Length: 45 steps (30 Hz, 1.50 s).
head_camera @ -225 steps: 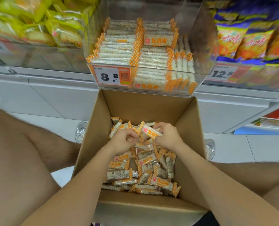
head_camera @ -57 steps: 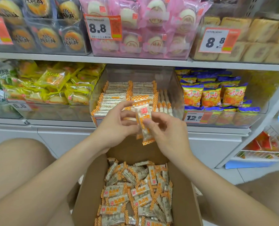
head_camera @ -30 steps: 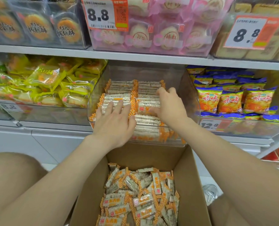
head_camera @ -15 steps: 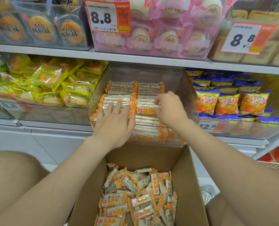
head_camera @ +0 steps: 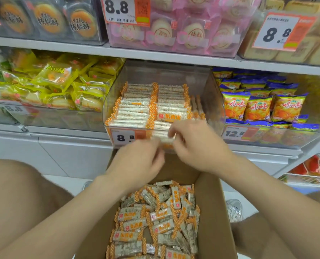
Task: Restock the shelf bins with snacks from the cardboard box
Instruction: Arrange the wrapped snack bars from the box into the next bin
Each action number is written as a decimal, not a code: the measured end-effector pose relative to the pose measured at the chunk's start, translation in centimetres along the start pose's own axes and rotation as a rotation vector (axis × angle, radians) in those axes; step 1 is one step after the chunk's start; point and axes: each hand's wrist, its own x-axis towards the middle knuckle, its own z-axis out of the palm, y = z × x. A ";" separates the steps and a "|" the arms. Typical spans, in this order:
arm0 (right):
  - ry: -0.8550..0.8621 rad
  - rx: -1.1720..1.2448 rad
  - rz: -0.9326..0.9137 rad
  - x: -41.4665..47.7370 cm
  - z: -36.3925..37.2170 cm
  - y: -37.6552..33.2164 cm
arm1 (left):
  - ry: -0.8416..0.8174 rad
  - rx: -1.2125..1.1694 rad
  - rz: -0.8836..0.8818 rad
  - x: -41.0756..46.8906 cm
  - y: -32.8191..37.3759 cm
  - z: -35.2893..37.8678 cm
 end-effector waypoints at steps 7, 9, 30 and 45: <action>-0.856 -0.051 0.206 -6.4 11.2 2.7 | -1.002 0.205 -0.132 -2.3 -4.3 10.5; -0.863 -0.016 0.307 -6.7 14.2 4.5 | -0.973 0.182 -0.194 -2.6 -5.9 13.3; -1.075 -0.186 0.599 -9.8 31.9 9.1 | -0.965 0.017 -0.581 -10.4 -10.6 28.0; -0.400 0.827 0.798 -9.1 27.8 7.9 | -0.751 -0.404 -0.550 -7.9 -8.3 23.6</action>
